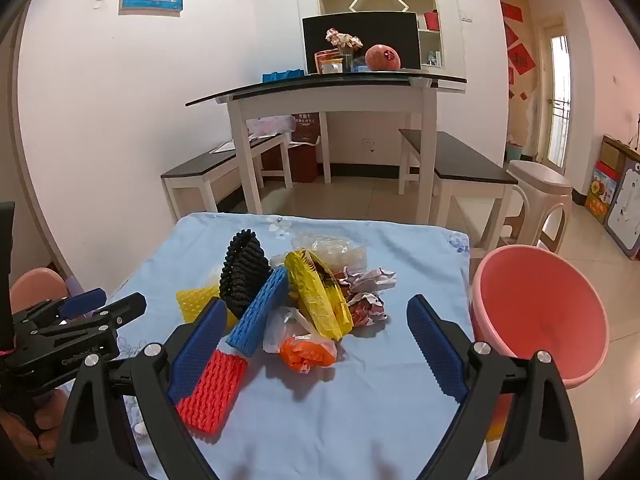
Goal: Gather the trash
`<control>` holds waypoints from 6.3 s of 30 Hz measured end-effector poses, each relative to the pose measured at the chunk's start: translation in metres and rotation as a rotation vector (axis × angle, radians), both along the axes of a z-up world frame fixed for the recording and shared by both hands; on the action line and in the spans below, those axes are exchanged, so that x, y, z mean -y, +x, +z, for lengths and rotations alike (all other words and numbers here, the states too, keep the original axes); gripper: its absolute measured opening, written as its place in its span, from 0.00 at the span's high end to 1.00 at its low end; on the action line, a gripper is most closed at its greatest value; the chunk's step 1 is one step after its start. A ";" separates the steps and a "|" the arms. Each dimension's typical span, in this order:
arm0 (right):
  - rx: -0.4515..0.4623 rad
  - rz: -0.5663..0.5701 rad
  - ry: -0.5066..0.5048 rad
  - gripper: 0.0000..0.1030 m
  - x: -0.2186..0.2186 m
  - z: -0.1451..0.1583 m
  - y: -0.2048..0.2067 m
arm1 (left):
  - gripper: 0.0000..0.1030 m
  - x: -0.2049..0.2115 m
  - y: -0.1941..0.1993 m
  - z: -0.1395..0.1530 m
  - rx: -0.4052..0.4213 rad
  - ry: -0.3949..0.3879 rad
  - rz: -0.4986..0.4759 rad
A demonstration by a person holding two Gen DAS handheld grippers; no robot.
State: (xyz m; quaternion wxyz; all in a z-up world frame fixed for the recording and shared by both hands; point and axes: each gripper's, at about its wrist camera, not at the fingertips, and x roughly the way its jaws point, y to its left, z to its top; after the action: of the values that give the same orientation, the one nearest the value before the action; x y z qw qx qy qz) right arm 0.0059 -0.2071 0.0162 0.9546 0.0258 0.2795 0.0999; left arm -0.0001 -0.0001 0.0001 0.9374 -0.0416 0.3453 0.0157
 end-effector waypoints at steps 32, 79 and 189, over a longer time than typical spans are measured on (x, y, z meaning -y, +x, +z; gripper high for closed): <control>0.034 -0.030 0.016 0.18 0.007 0.003 -0.003 | 0.33 0.000 0.000 0.000 -0.001 -0.004 0.001; 0.003 -0.028 0.038 0.33 0.009 -0.009 0.002 | 0.33 0.004 0.001 -0.013 -0.020 -0.016 -0.004; 0.042 0.069 0.233 0.91 0.034 0.048 0.015 | 0.92 0.050 0.013 0.040 0.126 -0.214 -0.333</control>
State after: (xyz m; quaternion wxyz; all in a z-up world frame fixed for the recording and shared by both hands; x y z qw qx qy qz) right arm 0.0209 -0.2416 0.0645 0.9467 0.1250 0.2466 0.1651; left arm 0.0130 -0.0497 0.0405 0.9370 -0.0840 0.2880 -0.1789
